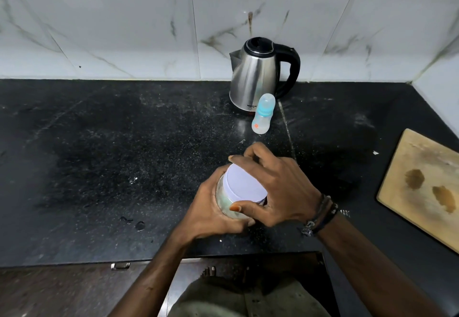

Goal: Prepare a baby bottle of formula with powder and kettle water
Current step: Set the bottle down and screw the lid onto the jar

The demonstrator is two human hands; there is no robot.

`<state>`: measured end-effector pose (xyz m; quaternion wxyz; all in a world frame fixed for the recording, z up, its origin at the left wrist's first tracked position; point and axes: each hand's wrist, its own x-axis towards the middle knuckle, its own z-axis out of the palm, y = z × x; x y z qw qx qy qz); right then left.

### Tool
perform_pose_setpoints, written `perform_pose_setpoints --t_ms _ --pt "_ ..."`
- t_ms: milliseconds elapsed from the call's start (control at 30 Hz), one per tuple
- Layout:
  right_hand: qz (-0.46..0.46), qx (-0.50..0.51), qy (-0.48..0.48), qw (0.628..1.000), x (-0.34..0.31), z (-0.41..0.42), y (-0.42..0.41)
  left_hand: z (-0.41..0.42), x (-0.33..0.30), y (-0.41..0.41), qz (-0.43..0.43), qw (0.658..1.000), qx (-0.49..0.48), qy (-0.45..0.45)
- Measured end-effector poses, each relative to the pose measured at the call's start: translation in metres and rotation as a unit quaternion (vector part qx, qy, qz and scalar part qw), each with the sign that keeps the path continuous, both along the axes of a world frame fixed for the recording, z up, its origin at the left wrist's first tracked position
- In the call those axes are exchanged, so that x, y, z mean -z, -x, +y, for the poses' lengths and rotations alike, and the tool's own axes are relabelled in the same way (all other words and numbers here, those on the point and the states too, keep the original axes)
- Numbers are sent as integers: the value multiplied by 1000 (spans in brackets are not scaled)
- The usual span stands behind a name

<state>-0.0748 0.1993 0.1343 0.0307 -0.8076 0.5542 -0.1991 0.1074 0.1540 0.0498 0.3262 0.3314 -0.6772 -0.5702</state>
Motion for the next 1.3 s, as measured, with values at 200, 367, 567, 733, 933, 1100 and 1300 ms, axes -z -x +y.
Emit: perform_pose_setpoints --t_ms 200,367,567,733,933,1100,1300 --pt "-31 99 65 992 14 -3 -14 9 1 9 -1 998 -61 4" --pt "-38 153 61 986 19 -2 -21 12 12 12 -18 993 -109 45" --pt "-18 165 53 985 20 -4 -22 11 24 14 -24 991 -123 47" --pt "-33 160 82 983 22 -6 -22 2 23 15 -9 990 -123 67" --pt "-60 165 84 981 24 -8 -17 -8 26 18 11 984 -156 90" --pt "-125 196 73 970 30 -10 -9 -20 39 23 6 981 -177 80" --pt "-167 235 80 954 46 -13 6 -46 42 35 -34 974 -213 75"
